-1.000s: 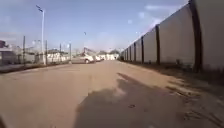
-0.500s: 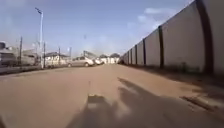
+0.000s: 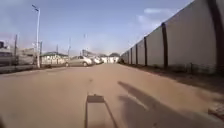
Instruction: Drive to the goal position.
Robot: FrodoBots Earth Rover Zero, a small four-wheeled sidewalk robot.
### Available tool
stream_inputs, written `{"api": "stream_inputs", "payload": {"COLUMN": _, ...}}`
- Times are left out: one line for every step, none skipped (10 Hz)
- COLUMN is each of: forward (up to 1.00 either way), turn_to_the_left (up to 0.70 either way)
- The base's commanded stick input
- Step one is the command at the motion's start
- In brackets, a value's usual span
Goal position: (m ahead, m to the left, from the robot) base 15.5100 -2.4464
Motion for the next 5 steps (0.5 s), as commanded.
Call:
{"api": "stream_inputs", "payload": {"forward": 1.0, "turn_to_the_left": 0.0}}
{"api": "stream_inputs", "payload": {"forward": 1.0, "turn_to_the_left": 0.0}}
{"api": "stream_inputs", "payload": {"forward": 1.0, "turn_to_the_left": 0.0}}
{"api": "stream_inputs", "payload": {"forward": 1.0, "turn_to_the_left": 0.0}}
{"api": "stream_inputs", "payload": {"forward": 1.0, "turn_to_the_left": 0.0}}
